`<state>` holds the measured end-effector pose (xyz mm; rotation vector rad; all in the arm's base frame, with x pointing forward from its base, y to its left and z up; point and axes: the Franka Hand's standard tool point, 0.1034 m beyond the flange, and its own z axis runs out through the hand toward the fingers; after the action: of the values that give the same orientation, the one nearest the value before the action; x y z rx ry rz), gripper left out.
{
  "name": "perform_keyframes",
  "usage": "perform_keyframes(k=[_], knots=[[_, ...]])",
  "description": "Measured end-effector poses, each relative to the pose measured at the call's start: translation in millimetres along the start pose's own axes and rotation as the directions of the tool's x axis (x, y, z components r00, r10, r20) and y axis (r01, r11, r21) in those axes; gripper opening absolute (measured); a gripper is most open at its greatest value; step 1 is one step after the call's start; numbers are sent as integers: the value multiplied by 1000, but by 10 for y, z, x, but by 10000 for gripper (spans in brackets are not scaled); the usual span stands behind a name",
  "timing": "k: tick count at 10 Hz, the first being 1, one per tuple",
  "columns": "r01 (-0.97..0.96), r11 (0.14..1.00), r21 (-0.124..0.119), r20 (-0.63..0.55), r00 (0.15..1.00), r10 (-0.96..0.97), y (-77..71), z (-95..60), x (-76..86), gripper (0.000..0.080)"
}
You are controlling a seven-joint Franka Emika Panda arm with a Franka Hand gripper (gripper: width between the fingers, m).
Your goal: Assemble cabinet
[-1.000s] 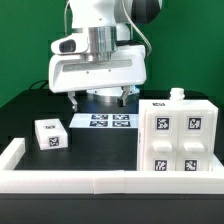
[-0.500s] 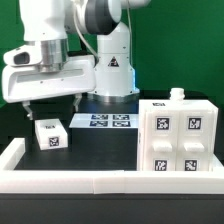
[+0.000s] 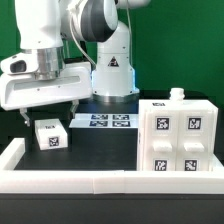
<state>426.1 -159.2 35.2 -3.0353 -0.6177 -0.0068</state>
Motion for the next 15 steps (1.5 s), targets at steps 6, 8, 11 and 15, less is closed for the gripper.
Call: perform_keyframes(k=[6,8,11,15], knots=[[35,999,-41,-18,999,-36,52,280,-98,797],[33,999,-39,-16,999,-34,46,289,-110,671],[38,999,-38,-15,999,-39,26,291,-93,544],[29,999,-34,-23,999,-30,-144,125,11,544]])
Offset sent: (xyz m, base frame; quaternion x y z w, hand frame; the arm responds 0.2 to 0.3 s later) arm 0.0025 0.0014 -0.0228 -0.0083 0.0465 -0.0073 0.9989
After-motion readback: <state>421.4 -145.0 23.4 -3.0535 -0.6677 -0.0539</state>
